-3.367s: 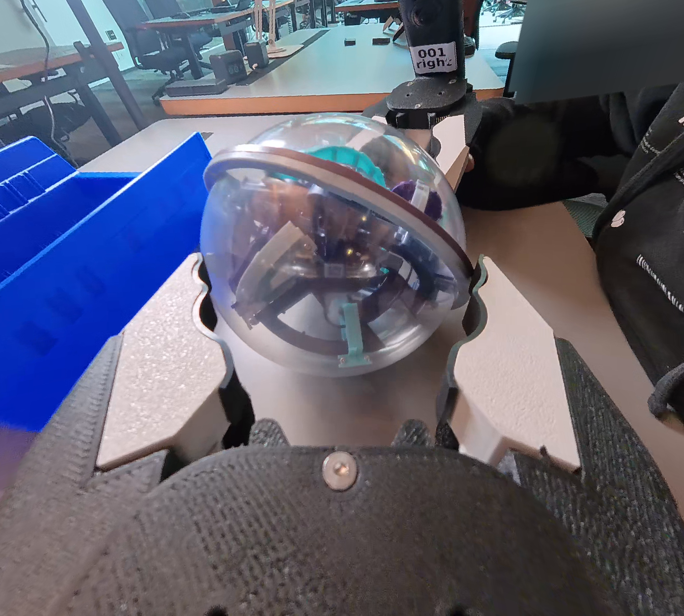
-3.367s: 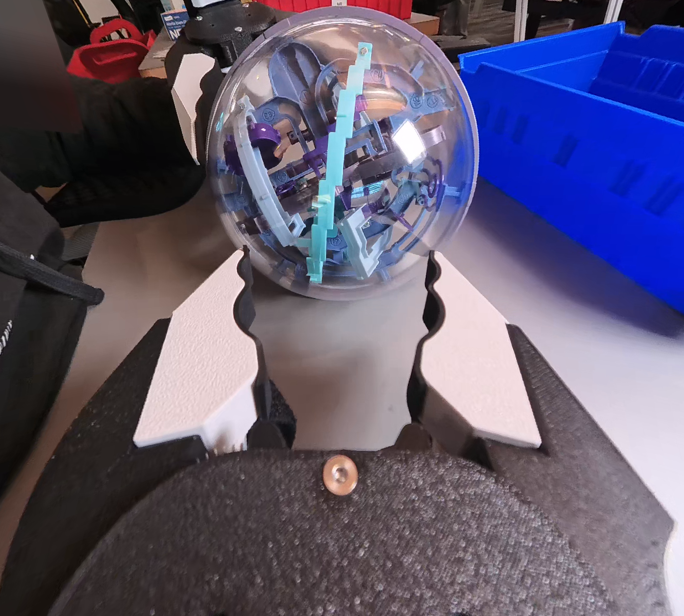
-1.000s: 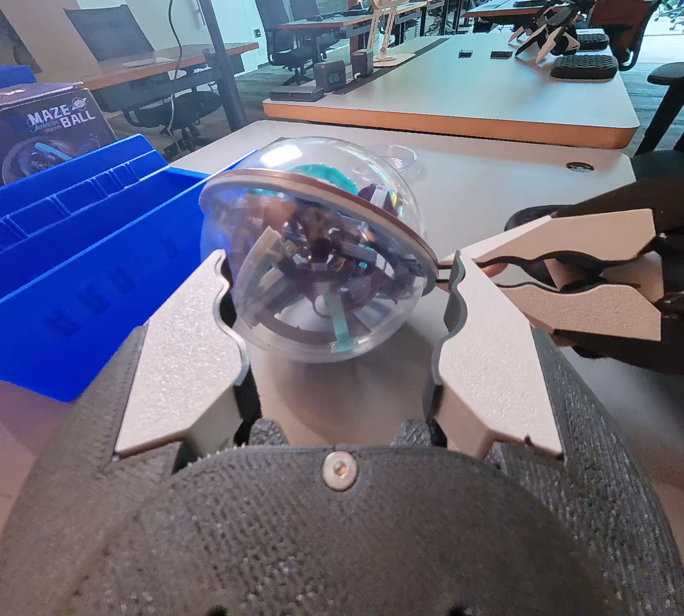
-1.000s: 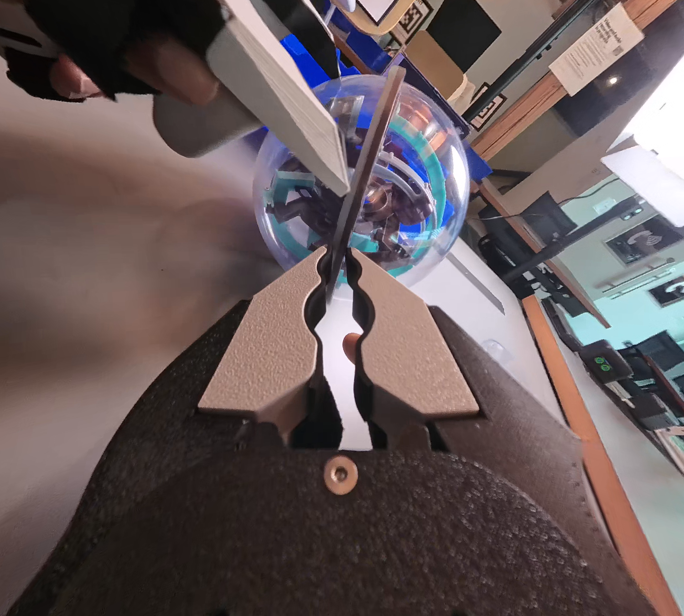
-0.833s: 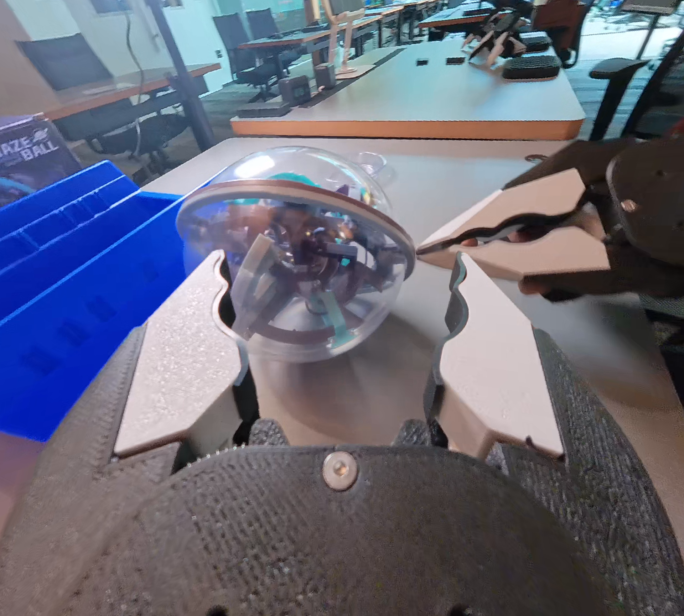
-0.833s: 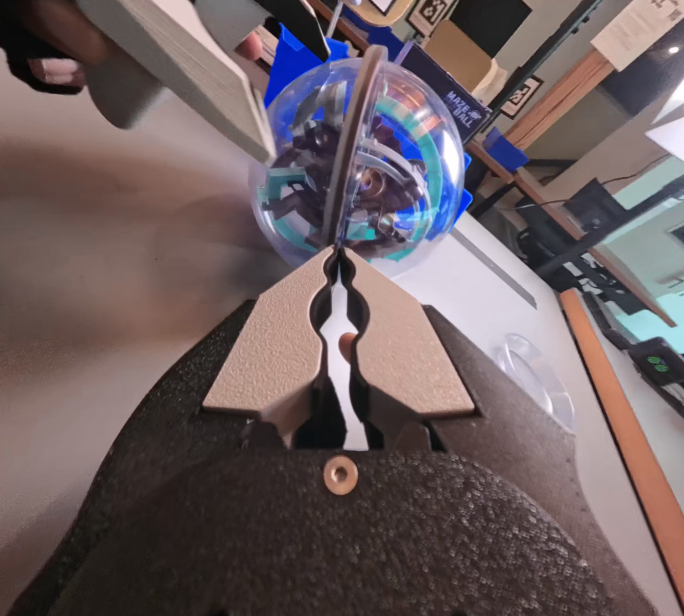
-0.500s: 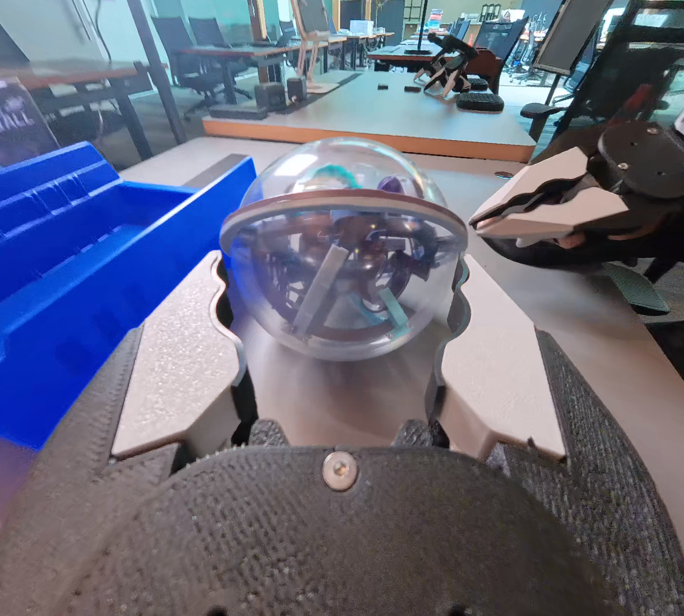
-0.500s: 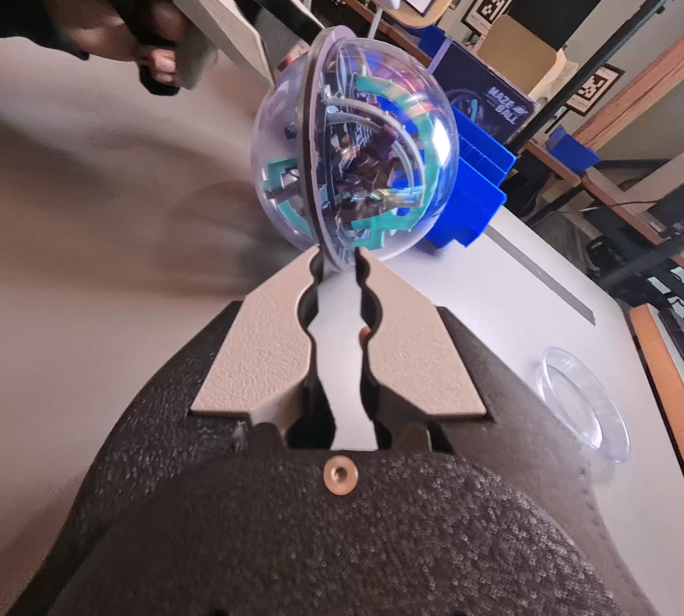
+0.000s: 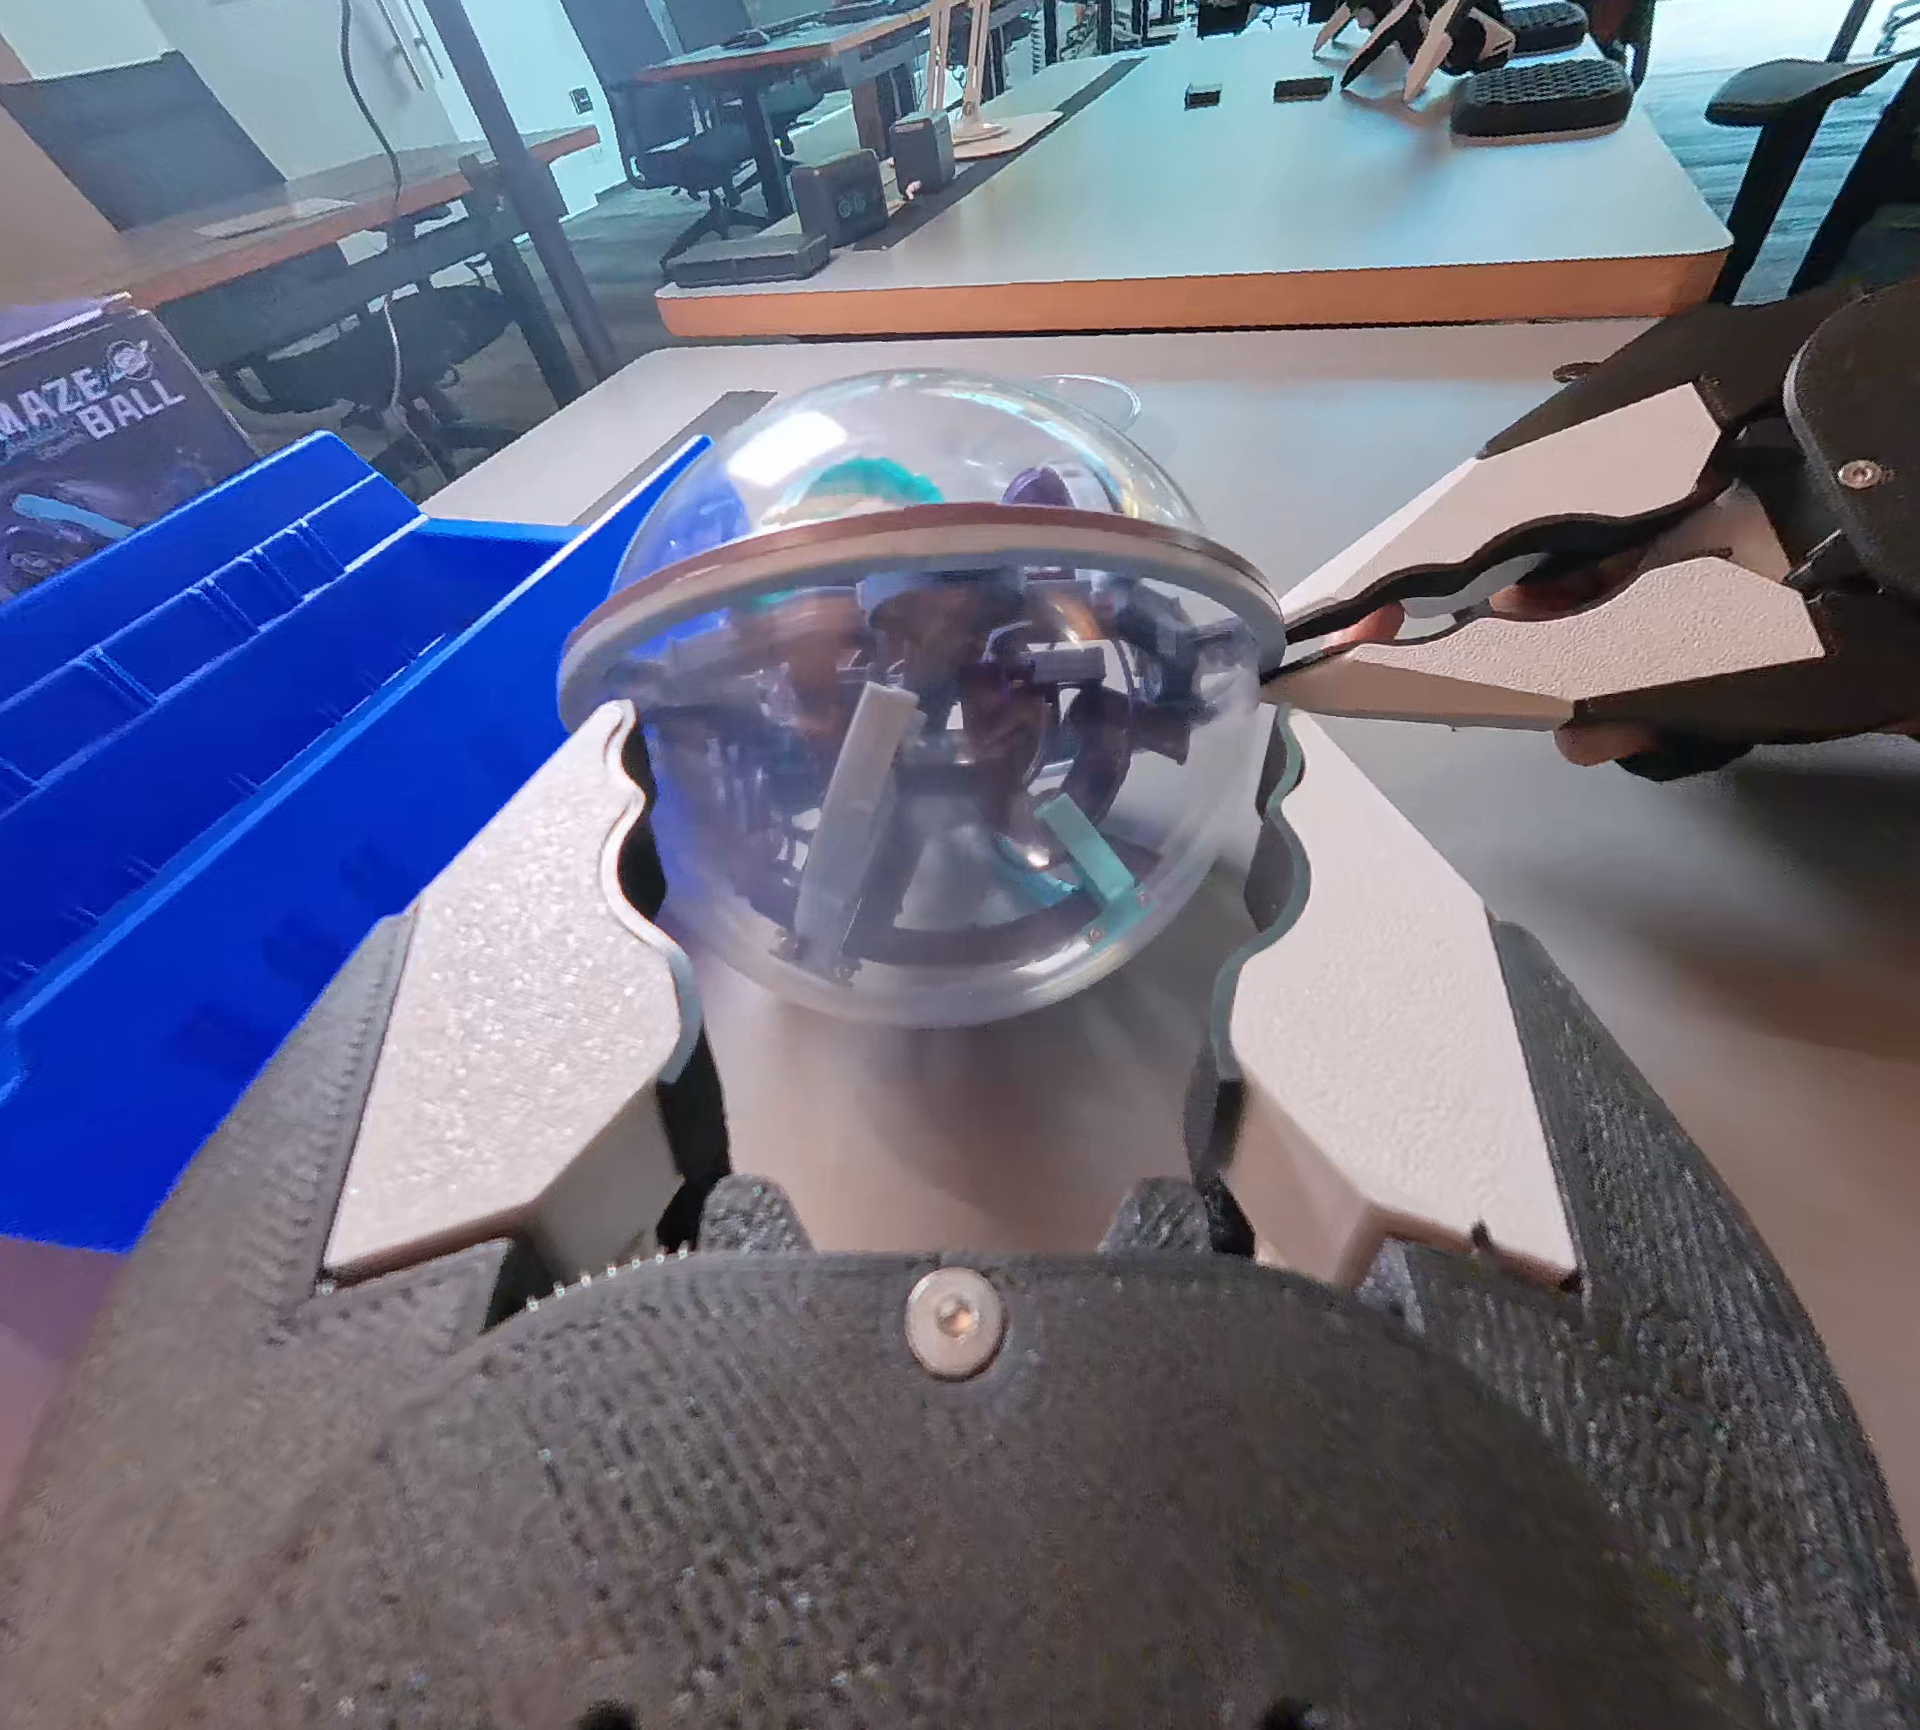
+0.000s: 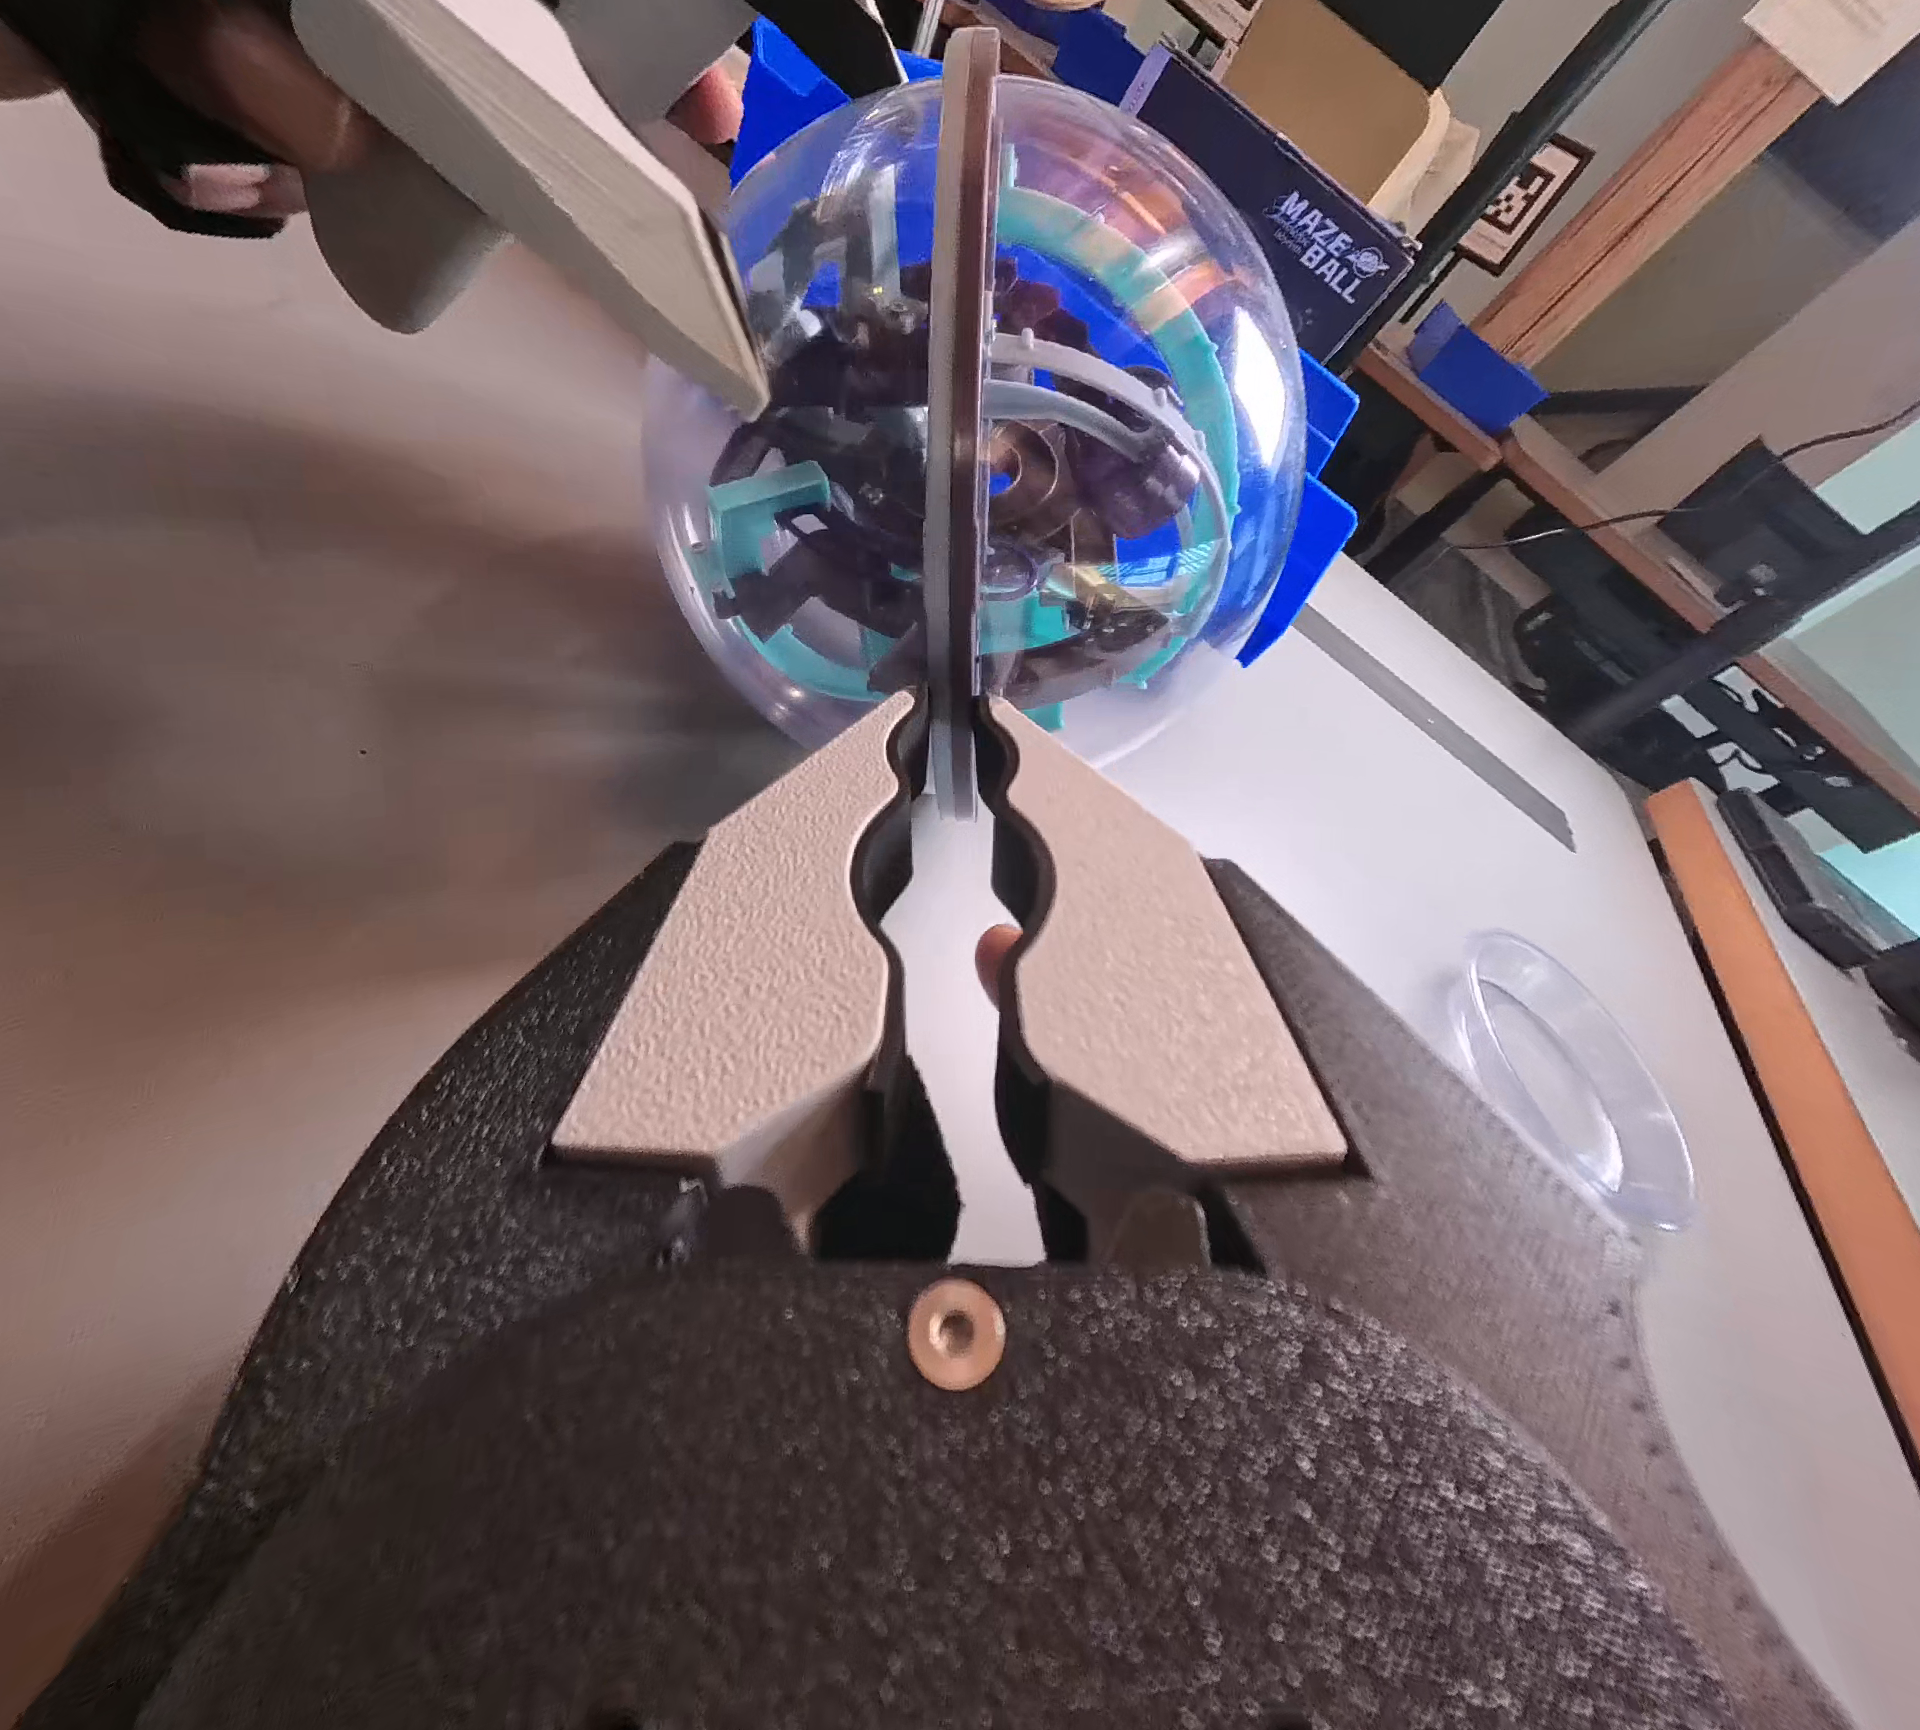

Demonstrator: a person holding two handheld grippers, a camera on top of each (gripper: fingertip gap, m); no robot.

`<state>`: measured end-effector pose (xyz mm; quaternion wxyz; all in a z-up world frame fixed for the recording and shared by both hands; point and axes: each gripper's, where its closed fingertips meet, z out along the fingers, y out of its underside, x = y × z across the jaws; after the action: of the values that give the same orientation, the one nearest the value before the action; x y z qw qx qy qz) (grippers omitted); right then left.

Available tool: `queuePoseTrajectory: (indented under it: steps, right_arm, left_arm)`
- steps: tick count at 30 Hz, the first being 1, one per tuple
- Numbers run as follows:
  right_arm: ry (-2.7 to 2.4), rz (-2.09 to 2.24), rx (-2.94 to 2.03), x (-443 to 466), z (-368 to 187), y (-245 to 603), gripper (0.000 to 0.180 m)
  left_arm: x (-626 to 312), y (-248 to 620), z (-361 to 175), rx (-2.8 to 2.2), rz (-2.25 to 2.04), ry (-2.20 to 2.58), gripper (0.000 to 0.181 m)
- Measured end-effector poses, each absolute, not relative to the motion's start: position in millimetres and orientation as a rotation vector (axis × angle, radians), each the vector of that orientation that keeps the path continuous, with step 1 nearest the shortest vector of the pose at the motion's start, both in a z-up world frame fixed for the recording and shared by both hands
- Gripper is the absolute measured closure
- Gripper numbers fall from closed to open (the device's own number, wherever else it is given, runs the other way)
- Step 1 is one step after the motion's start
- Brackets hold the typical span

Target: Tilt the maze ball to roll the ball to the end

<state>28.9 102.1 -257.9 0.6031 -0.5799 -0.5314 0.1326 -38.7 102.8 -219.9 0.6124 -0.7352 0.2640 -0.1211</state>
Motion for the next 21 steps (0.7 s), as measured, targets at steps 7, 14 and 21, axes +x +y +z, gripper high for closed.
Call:
queuePoseTrajectory:
  steps: [7, 14, 21]
  right_arm:
    - [-1.257, 0.382, -1.365, 34.7, -260.3, 106.2, 0.174]
    - [-1.316, 0.462, -1.374, 42.8, -259.0, 111.7, 0.174]
    - [-1.448, 0.588, -1.356, 48.9, -260.1, 115.5, 0.174]
  left_arm:
    - [-32.9, 99.2, -217.0, -1.672, -0.303, 0.635, 0.065]
    - [-39.2, 93.1, -213.1, -1.656, -0.432, 0.664, 0.071]
    - [-99.0, 109.2, -194.6, -1.561, -0.555, 0.64, 0.106]
